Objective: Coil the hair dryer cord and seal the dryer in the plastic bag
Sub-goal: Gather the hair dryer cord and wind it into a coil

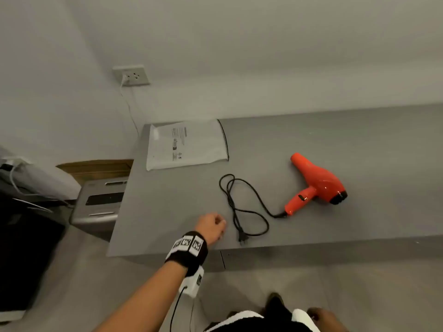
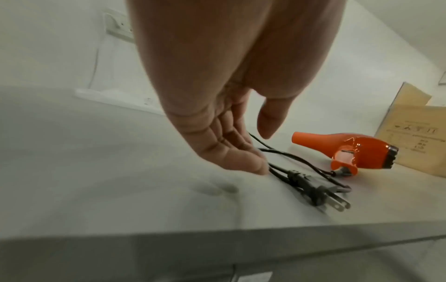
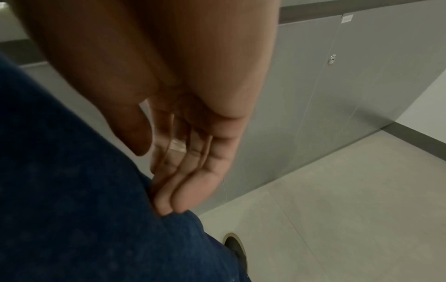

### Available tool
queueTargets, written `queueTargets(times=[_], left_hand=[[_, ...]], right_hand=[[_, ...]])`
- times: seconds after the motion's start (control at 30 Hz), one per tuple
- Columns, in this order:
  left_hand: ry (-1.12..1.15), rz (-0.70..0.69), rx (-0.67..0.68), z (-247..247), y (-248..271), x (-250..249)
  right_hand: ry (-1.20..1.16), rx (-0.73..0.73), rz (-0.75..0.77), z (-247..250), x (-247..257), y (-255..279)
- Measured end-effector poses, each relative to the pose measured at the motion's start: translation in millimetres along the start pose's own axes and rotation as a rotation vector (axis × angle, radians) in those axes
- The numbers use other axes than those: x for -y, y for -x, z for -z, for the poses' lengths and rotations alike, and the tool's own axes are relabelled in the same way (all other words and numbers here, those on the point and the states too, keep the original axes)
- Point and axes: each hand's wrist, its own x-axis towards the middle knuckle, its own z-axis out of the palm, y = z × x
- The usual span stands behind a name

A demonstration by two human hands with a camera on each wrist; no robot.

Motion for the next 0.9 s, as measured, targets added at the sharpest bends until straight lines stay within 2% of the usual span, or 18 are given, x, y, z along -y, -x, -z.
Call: queueTargets(times=[0.13, 0.23, 0.3, 0.33, 0.4, 0.43, 0.5, 0.6, 0.67, 0.77, 0.9], left_hand=[[-0.302, 0.025, -0.027, -4.5, -20.7, -32.1], [-0.405, 0.009, -0.05, -14.0, -27.8, -49.4], [-0.444, 0.016, -0.042, -16.7, -30.5, -58.0], [-0.457, 0.02, -0.034, -17.7, -32.6, -60.2], [-0.447, 0.023, -0.026, -18.4, -34.5, -62.4], [-0.42, 0.029, -0.028, -18.0, -35.3, -62.4], [-0.356, 0.026, -0.022, -15.6, -34.3, -63.3], [-0.215, 0.005, -0.025, -11.2, -29.0, -66.1], [0.02, -0.024, -0.04, -7.8, -19.5, -72.9], [0.295, -0.13, 0.022, -2.6, 5.1, -89.0], [0.395, -0.297, 0.04, 1.2, 32.8, -105.5]], right_hand=[[0.046, -0.049, 0.006, 1.8, 6.3, 3.1], [0.046, -0.023, -0.08, 9.6, 5.8, 4.6], [-0.025, -0.004, -0.118, -15.8, -8.1, 30.4], [-0.058, 0.054, -0.198, -44.4, -10.2, 65.5], [0.033, 0.298, -0.286, -106.5, -5.1, 139.0], [-0.007, 0.363, -0.328, -122.4, 0.5, 159.0], [-0.122, 0.255, -0.35, -127.7, 4.0, 154.2], [-0.226, 0.142, -0.247, -97.6, 21.1, 113.2], [-0.244, 0.119, -0.179, -85.5, 39.4, 101.8], [-0.309, 0.04, -0.081, -67.9, 60.1, 80.3], [-0.397, -0.072, -0.016, -58.2, 78.5, 50.7]])
